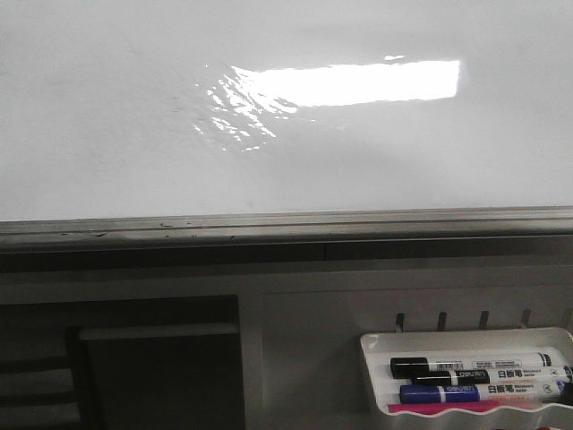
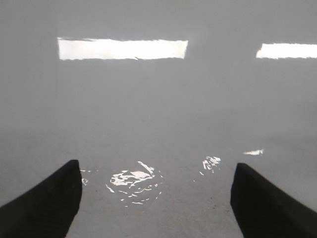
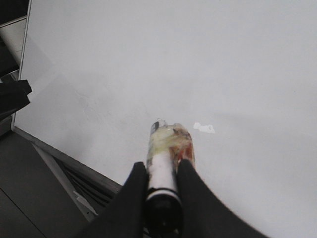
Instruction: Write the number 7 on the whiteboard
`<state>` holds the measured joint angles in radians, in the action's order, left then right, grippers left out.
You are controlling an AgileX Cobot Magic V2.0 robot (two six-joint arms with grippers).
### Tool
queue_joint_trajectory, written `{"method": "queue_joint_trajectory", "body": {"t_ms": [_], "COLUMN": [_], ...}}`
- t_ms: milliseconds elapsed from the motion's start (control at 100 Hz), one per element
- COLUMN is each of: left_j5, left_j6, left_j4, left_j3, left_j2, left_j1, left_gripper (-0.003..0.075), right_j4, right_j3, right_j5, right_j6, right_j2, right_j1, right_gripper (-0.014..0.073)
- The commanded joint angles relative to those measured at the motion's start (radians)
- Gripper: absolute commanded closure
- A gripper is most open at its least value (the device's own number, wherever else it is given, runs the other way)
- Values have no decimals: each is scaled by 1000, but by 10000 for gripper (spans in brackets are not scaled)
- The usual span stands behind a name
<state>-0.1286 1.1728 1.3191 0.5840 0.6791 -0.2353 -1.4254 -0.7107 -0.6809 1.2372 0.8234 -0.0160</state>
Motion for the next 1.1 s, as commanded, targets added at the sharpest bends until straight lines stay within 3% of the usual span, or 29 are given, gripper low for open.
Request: {"method": "queue_joint_trajectory", "body": {"t_ms": [0,200,460,780,1090], "left_j5": [37,43,70,72,72], "left_j6": [-9,-9,-9,-9,-9], "left_j4": [23,23,23,23,23], "left_j3": [17,17,17,17,17], "left_j2": [-20,-21,-21,-21,-21], "left_j1": [7,7,7,7,7], "left_gripper": [156,156,156,156,156], "right_j4": [-132,-298,-359,-421,-417], "right_j3": [-28,-36,-110,-192,-188], "right_j5": [-2,8,198,294,482], "right_j6": [99,289,451,485,485], "right_j2": [53,191,338,469,452], "right_j1": [-2,-82,-258,-299,-299], "right_gripper": [654,654,654,654,654]}}
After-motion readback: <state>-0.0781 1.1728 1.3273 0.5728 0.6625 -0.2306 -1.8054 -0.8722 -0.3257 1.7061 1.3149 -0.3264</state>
